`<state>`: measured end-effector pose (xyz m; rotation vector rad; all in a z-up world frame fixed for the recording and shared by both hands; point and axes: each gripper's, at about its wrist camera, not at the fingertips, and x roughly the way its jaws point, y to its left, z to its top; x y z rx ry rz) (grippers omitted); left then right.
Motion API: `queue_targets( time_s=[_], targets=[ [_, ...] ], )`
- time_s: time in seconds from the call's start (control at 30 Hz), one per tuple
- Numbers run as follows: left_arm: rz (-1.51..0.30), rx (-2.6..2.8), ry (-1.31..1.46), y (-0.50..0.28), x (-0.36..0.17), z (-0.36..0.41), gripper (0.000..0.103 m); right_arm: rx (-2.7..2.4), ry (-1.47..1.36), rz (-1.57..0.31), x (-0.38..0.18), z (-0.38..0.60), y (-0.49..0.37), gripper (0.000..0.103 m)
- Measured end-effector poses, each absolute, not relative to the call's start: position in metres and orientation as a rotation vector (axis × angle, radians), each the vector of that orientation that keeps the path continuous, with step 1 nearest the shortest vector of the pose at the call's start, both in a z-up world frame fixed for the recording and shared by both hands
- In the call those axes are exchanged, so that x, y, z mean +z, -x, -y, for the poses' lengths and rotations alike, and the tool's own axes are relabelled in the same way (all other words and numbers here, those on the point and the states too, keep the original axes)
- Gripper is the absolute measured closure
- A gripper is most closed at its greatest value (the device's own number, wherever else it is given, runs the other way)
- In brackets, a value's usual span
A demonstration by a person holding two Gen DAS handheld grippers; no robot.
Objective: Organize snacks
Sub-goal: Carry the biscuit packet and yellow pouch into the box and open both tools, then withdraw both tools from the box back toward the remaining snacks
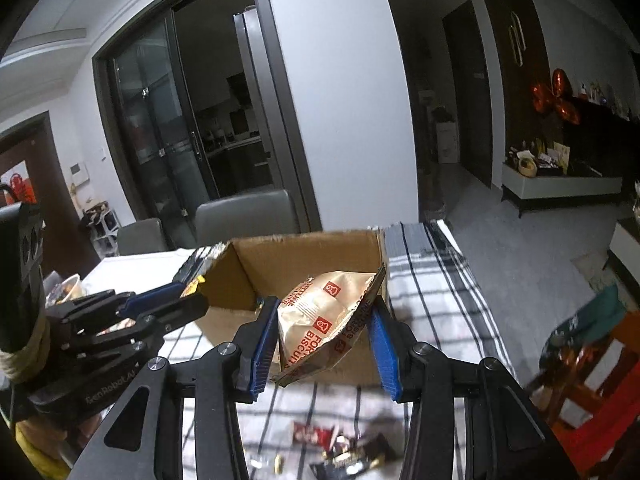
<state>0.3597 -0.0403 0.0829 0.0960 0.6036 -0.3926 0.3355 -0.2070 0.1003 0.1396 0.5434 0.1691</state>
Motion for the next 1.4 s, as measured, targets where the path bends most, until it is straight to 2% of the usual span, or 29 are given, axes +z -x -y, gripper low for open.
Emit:
queue_targets(
  time_s=[0.53, 0.57, 0.63, 0.67, 0.73, 1.4],
  targets=[
    [-0.622, -0.357, -0.069, -0.437, 0.075, 0.028, 0.076, 0.212, -0.073, -0.567, 0.102, 0.187, -0.412, 0.057],
    [-0.631, -0.350, -0.072, -0.442, 0.072, 0.028, 0.074, 0.212, -0.076, -0.571, 0.100, 0.188, -0.415, 0.057],
    [-0.627, -0.331, -0.069, -0.442, 0.071, 0.027, 0.061, 0.198, -0.071, -0.584, 0.097, 0.188, -0.419, 0.054],
    [-0.625, -0.327, -0.066, -0.441, 0.071, 0.027, 0.054, 0.184, -0.054, -0.588, 0.096, 0.188, -0.419, 0.048],
    [-0.615, -0.324, -0.064, -0.436, 0.072, 0.023, 0.051, 0.153, -0.026, -0.584, 0.093, 0.188, -0.416, 0.041],
    [-0.521, -0.366, -0.172, -0.320, 0.072, 0.018, 0.049, 0.263, 0.006, -0.528, 0.082, 0.171, -0.310, 0.041]
  ],
)
